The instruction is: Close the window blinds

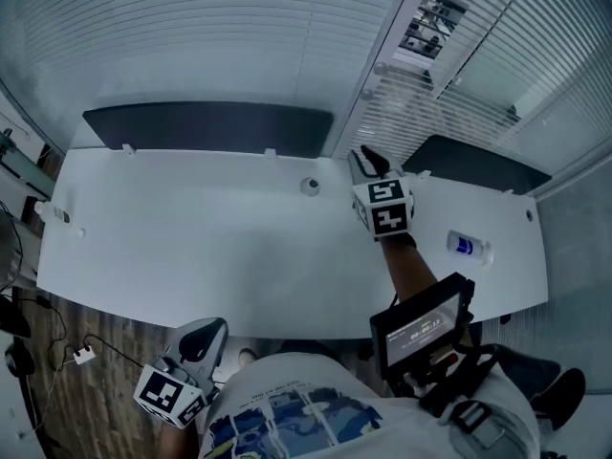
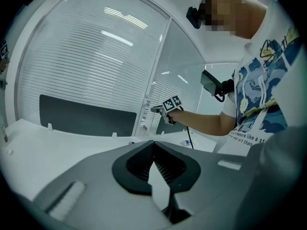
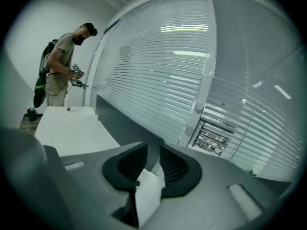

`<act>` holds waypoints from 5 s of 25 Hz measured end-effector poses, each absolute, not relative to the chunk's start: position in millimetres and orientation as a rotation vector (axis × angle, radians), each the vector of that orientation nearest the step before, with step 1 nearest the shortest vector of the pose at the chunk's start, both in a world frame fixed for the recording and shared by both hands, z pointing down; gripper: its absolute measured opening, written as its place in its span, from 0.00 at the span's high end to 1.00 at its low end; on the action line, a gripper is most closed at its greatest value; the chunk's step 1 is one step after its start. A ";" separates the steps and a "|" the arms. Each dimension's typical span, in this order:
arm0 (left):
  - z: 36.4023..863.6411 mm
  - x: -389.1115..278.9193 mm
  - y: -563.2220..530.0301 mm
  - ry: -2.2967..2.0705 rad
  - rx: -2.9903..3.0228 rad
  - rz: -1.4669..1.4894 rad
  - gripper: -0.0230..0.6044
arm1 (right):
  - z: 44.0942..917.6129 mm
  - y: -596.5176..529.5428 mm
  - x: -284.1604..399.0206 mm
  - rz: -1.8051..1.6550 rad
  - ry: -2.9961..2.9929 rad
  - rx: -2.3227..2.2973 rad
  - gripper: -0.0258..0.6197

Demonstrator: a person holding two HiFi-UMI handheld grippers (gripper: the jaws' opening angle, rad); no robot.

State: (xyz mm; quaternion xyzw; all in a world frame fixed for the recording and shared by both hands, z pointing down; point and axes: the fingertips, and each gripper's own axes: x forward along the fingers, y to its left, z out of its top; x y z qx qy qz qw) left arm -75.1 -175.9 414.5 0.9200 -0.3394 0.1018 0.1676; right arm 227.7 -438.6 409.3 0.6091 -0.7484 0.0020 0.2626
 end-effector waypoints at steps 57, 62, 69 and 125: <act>396.2 -49.5 191.3 -0.551 2.817 0.340 0.96 | 421.1 167.7 82.3 0.216 -2.477 1.410 0.96; 393.6 -33.4 210.2 -0.475 2.842 0.366 0.96 | 413.1 192.3 89.4 0.200 -2.467 1.448 0.96; 380.2 -38.3 230.1 -0.359 2.898 0.350 0.96 | 402.2 213.1 65.0 0.176 -2.451 1.464 0.96; 396.6 -90.7 205.8 -0.251 2.845 0.333 0.96 | 411.6 198.7 -5.4 0.180 -2.370 1.436 0.96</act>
